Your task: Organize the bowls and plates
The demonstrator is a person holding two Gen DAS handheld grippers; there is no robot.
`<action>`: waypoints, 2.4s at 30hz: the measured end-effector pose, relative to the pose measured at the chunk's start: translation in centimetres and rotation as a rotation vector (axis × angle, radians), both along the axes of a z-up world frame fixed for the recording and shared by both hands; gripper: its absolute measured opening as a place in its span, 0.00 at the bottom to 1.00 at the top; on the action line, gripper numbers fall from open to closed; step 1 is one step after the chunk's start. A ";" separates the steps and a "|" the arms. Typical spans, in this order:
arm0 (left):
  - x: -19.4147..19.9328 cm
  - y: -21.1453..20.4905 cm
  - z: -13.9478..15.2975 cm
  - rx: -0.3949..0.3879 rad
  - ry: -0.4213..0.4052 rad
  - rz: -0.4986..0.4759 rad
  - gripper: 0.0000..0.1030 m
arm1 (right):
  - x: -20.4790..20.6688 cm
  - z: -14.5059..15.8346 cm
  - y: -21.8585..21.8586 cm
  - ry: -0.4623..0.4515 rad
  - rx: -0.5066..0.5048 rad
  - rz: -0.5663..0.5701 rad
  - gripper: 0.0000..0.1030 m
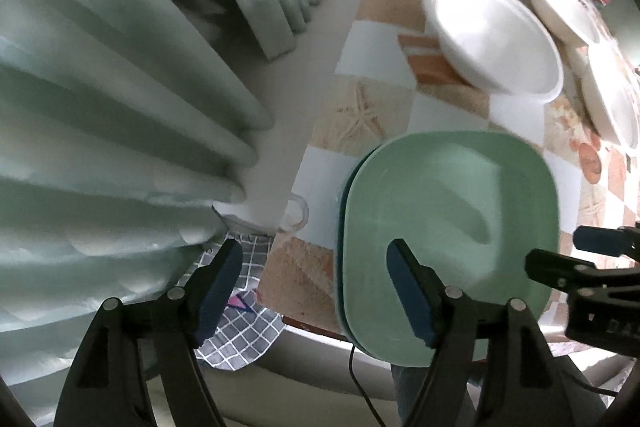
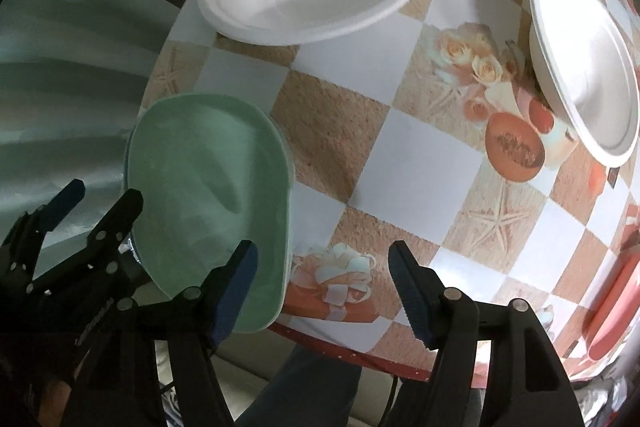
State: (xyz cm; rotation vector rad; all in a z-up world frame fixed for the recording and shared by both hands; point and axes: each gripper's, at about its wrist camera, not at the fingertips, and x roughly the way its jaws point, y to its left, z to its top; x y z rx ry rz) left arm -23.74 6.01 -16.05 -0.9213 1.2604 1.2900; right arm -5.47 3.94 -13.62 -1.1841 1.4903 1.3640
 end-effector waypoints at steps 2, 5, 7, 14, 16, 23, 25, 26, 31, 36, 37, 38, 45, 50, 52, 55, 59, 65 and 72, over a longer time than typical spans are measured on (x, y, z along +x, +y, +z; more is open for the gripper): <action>0.1 0.1 -0.6 -0.017 -0.002 -0.004 0.75 | 0.0 -0.5 -0.2 -0.005 -0.014 0.007 0.67; 0.5 0.2 -1.3 -0.045 -0.006 -0.024 0.75 | -0.4 -1.1 -0.7 -0.026 -0.026 0.013 0.67; 1.0 0.3 -1.7 -0.053 -0.016 -0.037 0.75 | -0.5 -1.6 -1.2 -0.042 -0.042 0.021 0.67; 3.7 0.9 -2.0 -0.058 -0.043 -0.110 0.75 | -0.1 -2.4 -3.2 -0.026 -0.060 0.005 0.67; 4.4 0.9 -2.1 -0.059 -0.051 -0.132 0.75 | 0.8 -2.7 -3.9 -0.021 -0.067 -0.013 0.67; 7.8 0.9 -2.2 -0.056 -0.060 -0.220 0.75 | 5.0 -3.3 -6.0 -0.025 -0.079 -0.093 0.67; 8.5 0.8 -2.1 -0.048 -0.052 -0.237 0.75 | 6.4 -3.3 -6.5 -0.019 -0.076 -0.123 0.67; 8.8 0.7 -1.9 -0.041 -0.040 -0.241 0.75 | 6.7 -2.9 -6.6 -0.015 -0.073 -0.134 0.67; 8.6 0.1 -0.3 -0.011 -0.020 -0.228 0.75 | 9.5 -1.3 -8.6 0.022 -0.023 -0.186 0.67; 8.4 -0.7 2.3 0.034 -0.032 -0.234 0.76 | 12.8 0.6 -9.9 0.029 0.026 -0.238 0.67; 8.5 -0.9 2.5 0.039 -0.031 -0.244 0.76 | 13.2 0.8 -9.9 0.034 0.025 -0.248 0.67; 8.8 -1.1 2.7 0.041 -0.023 -0.254 0.76 | 14.0 1.1 -9.8 0.038 0.024 -0.265 0.67; 10.4 -2.0 4.2 0.029 -0.041 -0.309 0.76 | 19.4 3.4 -11.1 0.026 0.056 -0.349 0.67; 13.2 -2.2 4.5 -0.011 -0.082 -0.363 0.76 | 22.1 4.3 -12.5 0.010 0.041 -0.410 0.67; 14.5 -2.5 4.5 -0.015 -0.088 -0.395 0.76 | 21.3 4.0 -12.9 0.012 0.027 -0.440 0.67; 17.3 -3.3 4.3 -0.014 -0.080 -0.486 0.76 | 21.6 3.9 -13.9 0.009 0.005 -0.465 0.67; 20.5 -4.7 4.2 -0.032 -0.135 -0.597 0.76 | 22.3 3.5 -14.1 -0.006 0.007 -0.498 0.67; 23.3 -6.4 3.0 -0.118 -0.194 -0.707 0.76 | 24.3 3.7 -14.9 -0.032 -0.001 -0.552 0.67; 24.0 -6.8 2.5 -0.140 -0.186 -0.705 0.76 | 25.7 3.8 -15.3 -0.046 -0.011 -0.596 0.67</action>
